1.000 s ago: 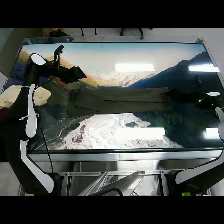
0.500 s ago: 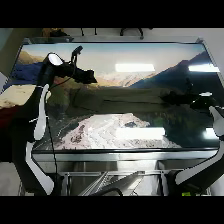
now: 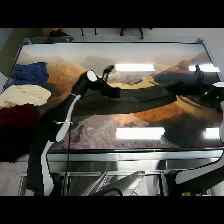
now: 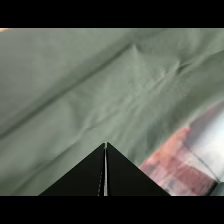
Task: Fold the shirts.
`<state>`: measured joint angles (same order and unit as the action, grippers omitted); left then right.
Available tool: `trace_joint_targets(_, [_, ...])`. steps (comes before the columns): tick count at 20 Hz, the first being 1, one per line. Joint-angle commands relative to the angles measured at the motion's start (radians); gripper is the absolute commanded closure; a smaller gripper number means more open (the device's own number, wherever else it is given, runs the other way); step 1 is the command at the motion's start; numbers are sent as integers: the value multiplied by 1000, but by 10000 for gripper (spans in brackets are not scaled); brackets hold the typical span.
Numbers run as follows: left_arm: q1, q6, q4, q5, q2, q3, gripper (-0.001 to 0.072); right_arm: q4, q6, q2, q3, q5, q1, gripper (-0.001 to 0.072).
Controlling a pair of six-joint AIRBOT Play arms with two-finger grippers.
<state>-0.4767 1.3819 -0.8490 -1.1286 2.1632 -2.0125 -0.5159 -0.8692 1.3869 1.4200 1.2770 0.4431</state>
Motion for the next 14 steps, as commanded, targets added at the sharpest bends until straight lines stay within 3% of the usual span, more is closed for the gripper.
trace_joint_targets(1, [-118, 35, 49, 129, 69, 0, 695, 20, -26, -88, 43, 89, 23, 691])
trace_joint_targets(4, [-187, 51, 70, 231, 96, 1, 695, 126, -26, -137, 75, 124, 50, 691])
trace_joint_targets(7, [-211, 57, 145, 227, 125, 1, 695, 180, -24, -173, 90, 136, 55, 691])
trace_joint_targets(10, [-171, -14, 226, 68, 85, -1, 696, 180, -26, -171, 88, 140, 51, 691])
trace_joint_targets(14, [-11, -110, 354, -188, -121, -1, 696, 193, -37, -171, 88, 140, -31, 691])
